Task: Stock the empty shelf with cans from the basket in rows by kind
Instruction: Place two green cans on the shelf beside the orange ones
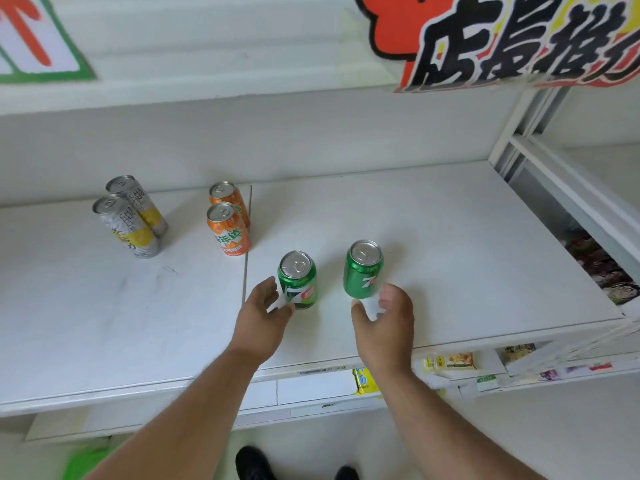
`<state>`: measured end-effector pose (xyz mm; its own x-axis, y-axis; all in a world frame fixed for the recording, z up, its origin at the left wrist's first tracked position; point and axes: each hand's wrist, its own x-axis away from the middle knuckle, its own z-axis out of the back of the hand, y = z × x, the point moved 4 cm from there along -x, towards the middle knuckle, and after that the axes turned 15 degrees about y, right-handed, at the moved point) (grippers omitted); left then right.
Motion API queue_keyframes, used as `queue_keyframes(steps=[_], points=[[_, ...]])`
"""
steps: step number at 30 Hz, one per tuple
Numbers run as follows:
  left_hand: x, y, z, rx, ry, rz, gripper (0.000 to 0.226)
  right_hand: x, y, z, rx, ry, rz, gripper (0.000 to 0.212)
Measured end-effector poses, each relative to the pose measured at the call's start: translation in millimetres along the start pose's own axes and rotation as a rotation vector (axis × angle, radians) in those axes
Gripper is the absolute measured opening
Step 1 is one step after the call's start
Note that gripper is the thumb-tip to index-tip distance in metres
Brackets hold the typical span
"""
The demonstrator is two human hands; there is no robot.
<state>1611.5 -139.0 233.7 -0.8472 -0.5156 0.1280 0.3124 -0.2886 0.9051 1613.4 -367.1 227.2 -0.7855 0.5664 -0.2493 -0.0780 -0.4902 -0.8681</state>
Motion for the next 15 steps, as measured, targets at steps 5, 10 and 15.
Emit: queue_keyframes(steps=[5, 10, 15], points=[[11.5, 4.9, -2.1, -0.002, 0.099, -0.030, 0.046, 23.4, -34.4, -27.4, -0.129, -0.455, -0.128, 0.040], [17.4, 0.4, -4.2, 0.007, 0.071, -0.015, 0.038, 22.5, -44.8, -50.2, -0.144, -0.597, -0.136, 0.027], [19.0, 4.8, -8.0, 0.011, -0.026, 0.023, 0.046, 20.2, -44.0, -54.8, -0.178, -0.564, -0.188, 0.031]])
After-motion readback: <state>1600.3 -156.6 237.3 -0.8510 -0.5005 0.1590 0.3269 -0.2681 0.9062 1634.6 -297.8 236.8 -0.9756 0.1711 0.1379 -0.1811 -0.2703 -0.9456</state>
